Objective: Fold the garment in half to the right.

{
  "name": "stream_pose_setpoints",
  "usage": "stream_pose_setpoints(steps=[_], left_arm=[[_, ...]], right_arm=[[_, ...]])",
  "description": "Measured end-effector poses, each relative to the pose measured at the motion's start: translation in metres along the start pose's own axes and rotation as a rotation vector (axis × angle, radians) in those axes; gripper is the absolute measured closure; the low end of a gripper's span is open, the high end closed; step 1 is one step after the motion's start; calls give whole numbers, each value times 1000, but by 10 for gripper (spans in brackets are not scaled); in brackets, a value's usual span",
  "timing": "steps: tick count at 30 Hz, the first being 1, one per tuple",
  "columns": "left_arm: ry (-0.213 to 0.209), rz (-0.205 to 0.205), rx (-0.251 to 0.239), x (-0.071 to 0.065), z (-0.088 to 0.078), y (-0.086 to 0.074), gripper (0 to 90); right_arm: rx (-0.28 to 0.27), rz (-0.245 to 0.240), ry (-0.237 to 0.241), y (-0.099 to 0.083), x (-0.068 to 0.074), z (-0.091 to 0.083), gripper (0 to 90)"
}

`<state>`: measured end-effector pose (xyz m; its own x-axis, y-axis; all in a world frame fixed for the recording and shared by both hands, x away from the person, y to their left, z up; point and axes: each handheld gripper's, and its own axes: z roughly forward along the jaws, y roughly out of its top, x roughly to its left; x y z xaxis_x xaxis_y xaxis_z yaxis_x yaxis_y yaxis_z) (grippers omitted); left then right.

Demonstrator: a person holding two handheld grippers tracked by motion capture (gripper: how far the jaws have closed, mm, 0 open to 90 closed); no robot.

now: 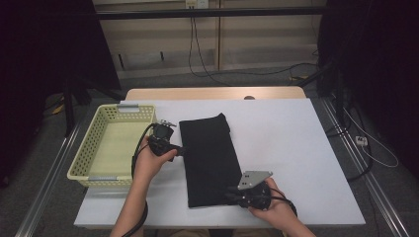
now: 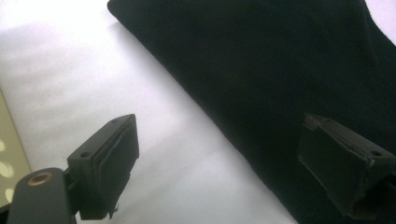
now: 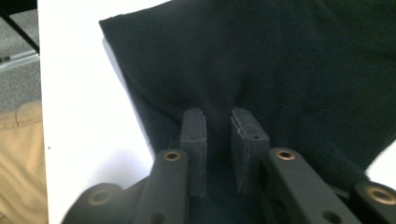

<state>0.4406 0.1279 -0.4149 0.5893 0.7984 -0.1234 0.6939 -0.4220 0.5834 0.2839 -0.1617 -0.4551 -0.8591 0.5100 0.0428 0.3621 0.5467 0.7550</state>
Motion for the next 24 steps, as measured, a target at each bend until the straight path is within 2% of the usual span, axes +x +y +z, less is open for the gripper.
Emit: stream_pose_setpoints(steps=[5, 8, 11, 13, 15, 18, 20, 22, 24], left_arm=[[0, -2, -12, 0, -2, 1, 134], [0, -1, -10, 0, -2, 0, 134], [0, 3, -1, -1, -1, 0, 134], [1, 6, 5, -1, -1, -1, 134], [2, 5, 5, -1, -1, -1, 134], [2, 7, 3, -1, -1, 0, 134], [1, 11, 1, -2, -2, 0, 134], [0, 9, 0, -2, -2, 1, 134], [1, -2, -7, -3, -1, 1, 134]], right_arm=[[-50, 23, 35, 9, 7, -6, 785], [-26, 13, 55, 11, 14, -2, 779], [-1, 18, 79, 4, 14, 4, 708], [-11, 28, 85, 1, 12, -1, 624], [-21, 35, 79, 1, 9, -9, 578], [-71, 57, 39, 3, -1, -24, 546], [-100, 76, -7, 5, -11, -32, 542], [-101, 92, -65, 4, -21, -33, 550], [-94, 114, -101, 1, -30, -27, 571]])
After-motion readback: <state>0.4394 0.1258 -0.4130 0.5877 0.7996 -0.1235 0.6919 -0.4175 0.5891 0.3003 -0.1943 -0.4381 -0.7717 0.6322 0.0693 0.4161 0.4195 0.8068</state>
